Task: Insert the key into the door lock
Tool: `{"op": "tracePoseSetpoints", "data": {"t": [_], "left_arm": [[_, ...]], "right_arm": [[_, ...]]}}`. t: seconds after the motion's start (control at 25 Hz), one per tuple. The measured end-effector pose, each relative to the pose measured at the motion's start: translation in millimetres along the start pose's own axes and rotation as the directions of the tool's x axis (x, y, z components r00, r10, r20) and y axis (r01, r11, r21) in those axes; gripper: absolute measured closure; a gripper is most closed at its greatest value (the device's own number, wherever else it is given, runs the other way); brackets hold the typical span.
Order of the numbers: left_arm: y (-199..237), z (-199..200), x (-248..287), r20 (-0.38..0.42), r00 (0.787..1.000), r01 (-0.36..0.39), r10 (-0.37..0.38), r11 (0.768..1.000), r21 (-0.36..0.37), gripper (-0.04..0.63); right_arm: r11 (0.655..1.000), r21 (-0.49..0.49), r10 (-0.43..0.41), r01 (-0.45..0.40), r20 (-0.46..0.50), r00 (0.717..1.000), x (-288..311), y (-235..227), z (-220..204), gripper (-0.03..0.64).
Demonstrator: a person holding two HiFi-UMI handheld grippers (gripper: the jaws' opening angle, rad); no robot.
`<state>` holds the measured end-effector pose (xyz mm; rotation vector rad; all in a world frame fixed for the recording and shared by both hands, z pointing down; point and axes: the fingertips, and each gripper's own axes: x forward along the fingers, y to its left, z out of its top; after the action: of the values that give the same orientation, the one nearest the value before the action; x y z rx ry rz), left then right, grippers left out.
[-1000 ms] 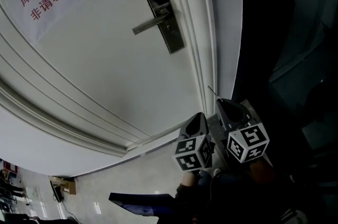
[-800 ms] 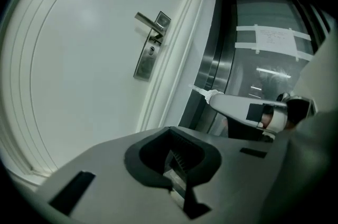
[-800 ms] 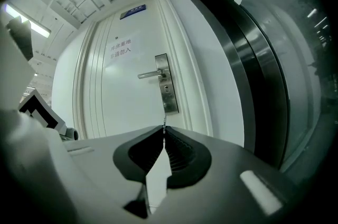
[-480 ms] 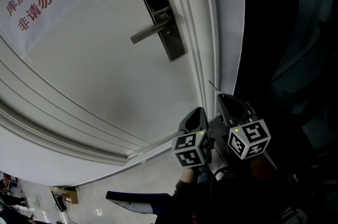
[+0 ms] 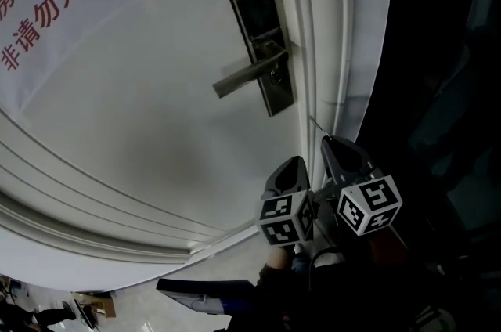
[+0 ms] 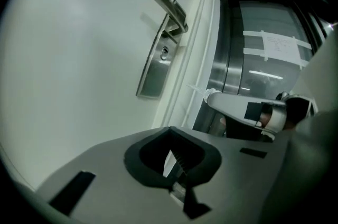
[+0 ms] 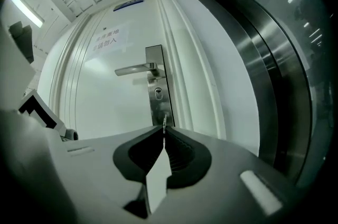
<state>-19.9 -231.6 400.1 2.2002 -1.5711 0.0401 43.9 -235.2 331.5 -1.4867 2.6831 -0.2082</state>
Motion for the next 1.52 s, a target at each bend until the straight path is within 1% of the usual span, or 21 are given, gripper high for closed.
{"op": "tracePoseSetpoints", "data": {"t": [0.2,0.48,0.6,0.68,0.76,0.84,0.92,1.0,1.08,1.16,1.24,1.32,1.4,1.44,1.52], "left_arm": [[24.3,18.1,16.9,0.014,1.0,0.023,-0.023,1.0,0.001,0.595],[46.6,29.6,34.5,-0.006,0.998,0.061,-0.061,0.998,0.017,0.595],[48.2,28.1,43.6,-0.022,0.996,0.086,-0.085,0.996,0.013,0.595],[46.3,31.6,49.1,-0.019,0.995,0.099,-0.098,0.995,0.012,0.595],[43.0,38.9,53.5,-0.005,0.994,0.106,-0.106,0.994,0.004,0.595],[40.3,40.2,56.4,-0.013,0.994,0.109,-0.109,0.994,-0.001,0.595],[37.5,40.2,58.8,-0.028,0.994,0.107,-0.107,0.994,0.01,0.595],[33.3,44.0,60.6,-0.028,0.994,0.106,-0.106,0.994,0.02,0.595],[29.0,48.4,62.8,-0.018,0.993,0.116,-0.116,0.993,0.008,0.595],[26.0,48.5,64.5,-0.015,0.992,0.127,-0.127,0.992,-0.012,0.595],[24.7,45.4,65.5,-0.014,0.991,0.134,-0.134,0.991,-0.028,0.595],[25.1,44.0,67.5,-0.009,0.991,0.134,-0.134,0.99,-0.034,0.595],[26.0,42.2,68.6,-0.011,0.992,0.127,-0.127,0.991,-0.037,0.595],[26.6,40.9,68.7,-0.014,0.992,0.124,-0.125,0.991,-0.041,0.595],[28.1,39.5,69.6,-0.017,0.992,0.126,-0.127,0.99,-0.057,0.595]], "right_arm": [[1.0,0.004,-0.022,0.022,0.01,1.0,33.0,-0.2,1.0,0.604],[0.997,0.006,-0.081,0.08,0.035,0.996,59.2,-6.0,5.0,0.604],[0.997,-0.01,-0.082,0.082,0.047,0.996,64.6,-6.3,8.7,0.604],[0.997,-0.045,-0.067,0.07,0.059,0.996,66.9,-5.7,15.6,0.604],[0.993,-0.102,-0.046,0.053,0.068,0.997,68.3,-5.7,26.6,0.604],[0.988,-0.152,-0.022,0.032,0.068,0.997,68.8,-6.7,36.4,0.604],[0.98,-0.201,0.008,0.005,0.063,0.998,68.5,-7.1,46.2,0.604],[0.962,-0.271,0.04,-0.022,0.06,0.997,68.4,-5.3,55.8,0.604],[0.933,-0.358,0.068,-0.042,0.06,0.996,70.0,-1.3,64.1,0.604],[0.896,-0.442,0.079,-0.046,0.056,0.995,72.4,2.1,68.1,0.604],[0.842,-0.537,0.081,-0.045,0.042,0.996,73.8,4.1,67.8,0.604],[0.766,-0.641,0.086,-0.047,0.03,0.996,74.7,7.1,67.8,0.604],[0.681,-0.731,0.081,-0.035,0.028,0.996,74.7,10.1,67.6,0.604],[0.634,-0.773,0.075,-0.023,0.032,0.997,74.7,11.5,67.2,0.606],[0.519,-0.855,0.066,0.005,0.046,0.997,76.1,14.4,67.1,0.606]]}}
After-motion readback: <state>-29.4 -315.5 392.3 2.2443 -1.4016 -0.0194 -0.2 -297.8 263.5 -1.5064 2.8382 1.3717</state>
